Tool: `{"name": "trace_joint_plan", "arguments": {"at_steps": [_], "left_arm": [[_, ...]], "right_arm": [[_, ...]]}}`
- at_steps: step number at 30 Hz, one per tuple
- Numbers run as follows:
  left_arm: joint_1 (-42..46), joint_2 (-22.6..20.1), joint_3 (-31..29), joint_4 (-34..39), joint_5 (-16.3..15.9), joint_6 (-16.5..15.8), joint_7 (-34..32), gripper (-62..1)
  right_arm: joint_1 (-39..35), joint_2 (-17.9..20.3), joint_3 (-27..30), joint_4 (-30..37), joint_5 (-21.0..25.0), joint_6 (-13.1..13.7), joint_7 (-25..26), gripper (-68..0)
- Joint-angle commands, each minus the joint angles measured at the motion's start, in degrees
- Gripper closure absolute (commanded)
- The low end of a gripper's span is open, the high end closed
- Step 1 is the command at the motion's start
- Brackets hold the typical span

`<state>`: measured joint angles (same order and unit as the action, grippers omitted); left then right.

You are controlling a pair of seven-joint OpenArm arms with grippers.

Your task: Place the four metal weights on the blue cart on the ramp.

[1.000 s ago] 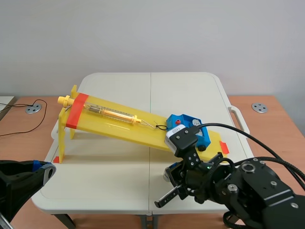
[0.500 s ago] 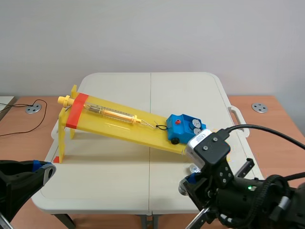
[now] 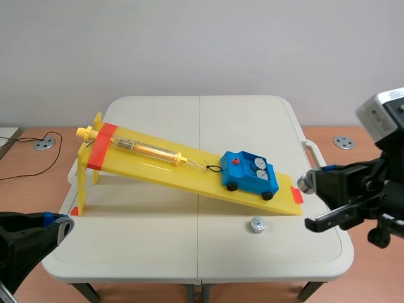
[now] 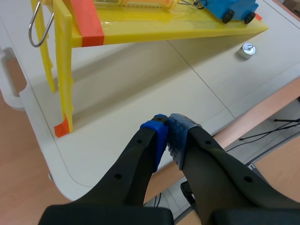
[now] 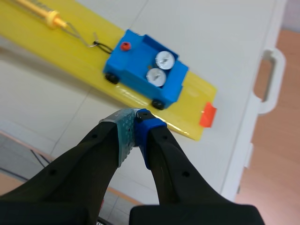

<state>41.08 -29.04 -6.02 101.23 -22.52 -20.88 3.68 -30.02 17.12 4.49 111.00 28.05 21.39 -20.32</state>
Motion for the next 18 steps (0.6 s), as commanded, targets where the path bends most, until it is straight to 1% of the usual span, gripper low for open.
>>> {"name": "trace_joint_plan", "arguments": {"at_steps": [1, 5, 9, 18], "left_arm": [[-1.3, -0.6, -0.4, 1.9, -1.7, -1.4, -5.2, -3.2], [-1.3, -0.6, -0.4, 1.9, -1.7, -1.4, -5.2, -3.2], [-1.3, -0.5, -0.4, 1.9, -1.7, -1.4, -5.2, -3.2], [-1.3, -0.5, -0.4, 1.9, -1.7, -1.4, -5.2, -3.2]], "right_arm": [[5.1, -0.8, 0.7, 4.6, 4.6, -0.9, 6.5, -0.6], [8.2, -2.8, 0.3, 2.8, 5.9, -0.8, 6.2, -0.6], [11.8, -5.1, -0.8, -1.5, 7.2, -0.8, 6.2, -0.6], [20.1, -9.1, -3.2, -11.0, 7.1, -0.6, 6.2, -0.6]]}}
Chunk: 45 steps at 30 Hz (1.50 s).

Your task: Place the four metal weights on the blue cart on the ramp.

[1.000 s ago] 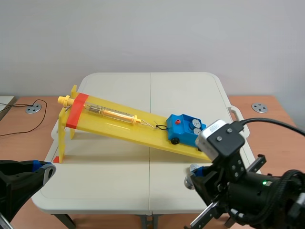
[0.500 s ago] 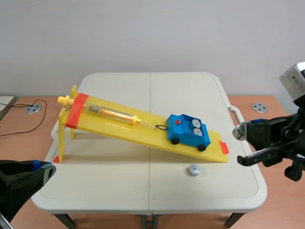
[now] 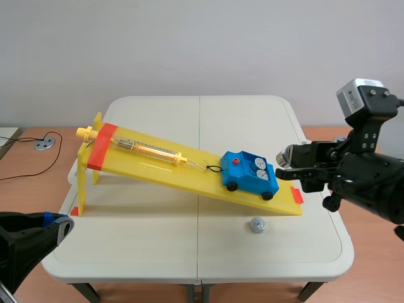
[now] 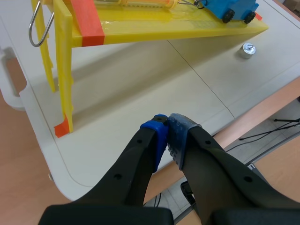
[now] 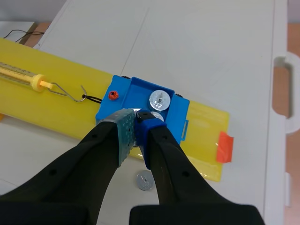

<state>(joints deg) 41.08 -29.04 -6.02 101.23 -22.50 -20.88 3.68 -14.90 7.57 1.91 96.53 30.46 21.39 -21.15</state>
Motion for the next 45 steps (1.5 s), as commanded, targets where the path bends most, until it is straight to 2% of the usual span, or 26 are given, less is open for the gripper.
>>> {"name": "trace_joint_plan", "arguments": {"at_steps": [1, 11, 16, 22, 45], "left_arm": [[-1.3, -0.5, -0.4, 1.9, -1.8, -1.4, -5.2, -3.2], [-1.3, -0.5, -0.4, 1.9, -1.8, -1.4, -5.2, -3.2], [-1.3, -0.5, -0.4, 1.9, -1.8, -1.4, -5.2, -3.2], [-1.3, -0.5, -0.4, 1.9, -1.8, -1.4, -5.2, -3.2], [-1.3, -0.5, -0.4, 1.9, -1.8, -1.4, -5.2, -3.2]], "right_arm": [[5.8, 0.1, -0.8, 2.6, 4.7, -0.6, 7.1, -0.6], [14.1, -5.3, -0.9, -4.8, 4.7, -0.6, 7.1, -0.6], [17.8, -6.7, -0.9, -9.2, 4.3, -0.9, 7.1, -0.6], [20.7, -7.3, -0.9, -14.5, 3.5, -1.0, 7.1, -0.6], [24.6, -8.4, -0.8, -22.1, 3.4, -1.2, 7.6, -0.6]]}}
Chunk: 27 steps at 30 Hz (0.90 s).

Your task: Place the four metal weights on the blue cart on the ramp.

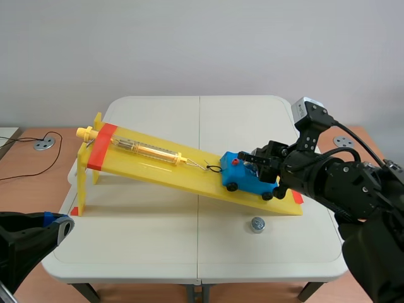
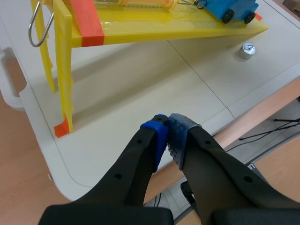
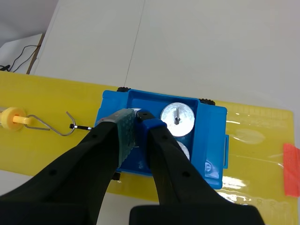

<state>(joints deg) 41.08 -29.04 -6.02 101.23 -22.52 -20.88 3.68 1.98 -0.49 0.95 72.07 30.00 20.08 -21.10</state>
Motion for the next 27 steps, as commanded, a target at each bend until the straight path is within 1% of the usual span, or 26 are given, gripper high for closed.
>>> {"name": "trace_joint_plan", "arguments": {"at_steps": [1, 3, 9, 13, 14, 15, 17, 22, 24, 27], "left_arm": [[-1.3, -0.5, -0.4, 1.9, -1.7, -1.4, -5.2, -3.2], [-1.3, -0.5, -0.4, 1.9, -1.7, -1.4, -5.2, -3.2], [-1.3, -0.5, -0.4, 1.9, -1.7, -1.4, -5.2, -3.2], [-1.3, -0.5, -0.4, 1.9, -1.7, -1.4, -5.2, -3.1], [-1.3, -0.5, -0.4, 1.9, -1.7, -1.4, -5.2, -3.2], [-1.3, -0.5, -0.4, 1.9, -1.7, -1.4, -5.2, -3.2], [-1.3, -0.5, -0.4, 1.9, -1.7, -1.4, -5.2, -3.2], [-1.3, -0.5, -0.4, 1.9, -1.7, -1.4, -5.2, -3.2], [-1.3, -0.5, -0.4, 1.9, -1.7, -1.4, -5.2, -3.2], [-1.3, -0.5, -0.4, 1.9, -1.7, -1.4, -5.2, -3.2]], "right_arm": [[8.0, -0.3, 0.2, 2.0, 3.9, -0.2, 7.5, -0.6], [8.6, -0.3, 0.2, 1.3, 3.9, -0.9, 7.5, -0.6], [9.6, -0.3, 0.2, -0.5, 3.8, -0.9, 8.1, -0.6], [9.6, -0.3, 0.2, -0.5, 3.8, -0.8, 8.4, -0.7], [9.6, -0.3, 0.2, -0.5, 3.8, -0.8, 8.4, -1.9], [9.6, -0.3, 0.2, -0.5, 3.8, -0.8, 8.6, -4.4], [9.6, -0.3, 0.2, -0.5, 3.8, -0.8, 9.1, -11.2], [9.6, -0.3, 0.4, -0.5, 3.8, -0.7, 11.3, -24.6], [9.6, -0.3, 1.2, -0.4, 3.8, 0.5, 12.2, -27.2], [9.6, -0.3, 3.3, 0.3, 3.8, 2.7, 12.4, -27.7]]}}
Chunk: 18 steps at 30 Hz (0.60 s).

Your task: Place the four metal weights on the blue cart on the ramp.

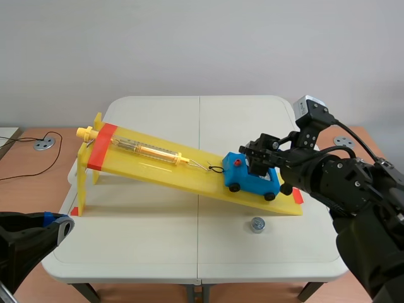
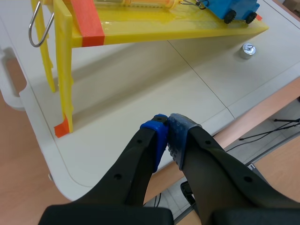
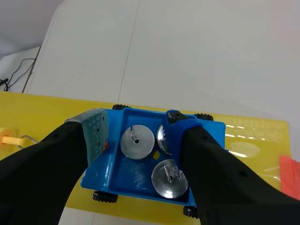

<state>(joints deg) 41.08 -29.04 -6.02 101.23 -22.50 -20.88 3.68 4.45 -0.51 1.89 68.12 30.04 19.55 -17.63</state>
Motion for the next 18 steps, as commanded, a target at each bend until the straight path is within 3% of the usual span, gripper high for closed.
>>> {"name": "trace_joint_plan", "arguments": {"at_steps": [1, 8, 18], "left_arm": [[-1.3, -0.5, -0.4, 1.9, -1.8, -1.4, -5.2, -3.2], [-1.3, -0.5, -0.4, 1.9, -1.8, -1.4, -5.2, -3.2], [-1.3, -0.5, -0.4, 1.9, -1.8, -1.4, -5.2, -3.2]], "right_arm": [[7.1, -0.1, 3.2, 4.7, 3.8, 4.2, 8.8, -27.7], [5.5, 2.6, 7.2, 11.5, 4.3, 8.9, 4.6, -27.7], [-2.8, 9.6, 7.3, 22.4, 5.6, 10.6, 1.7, -27.7]]}}
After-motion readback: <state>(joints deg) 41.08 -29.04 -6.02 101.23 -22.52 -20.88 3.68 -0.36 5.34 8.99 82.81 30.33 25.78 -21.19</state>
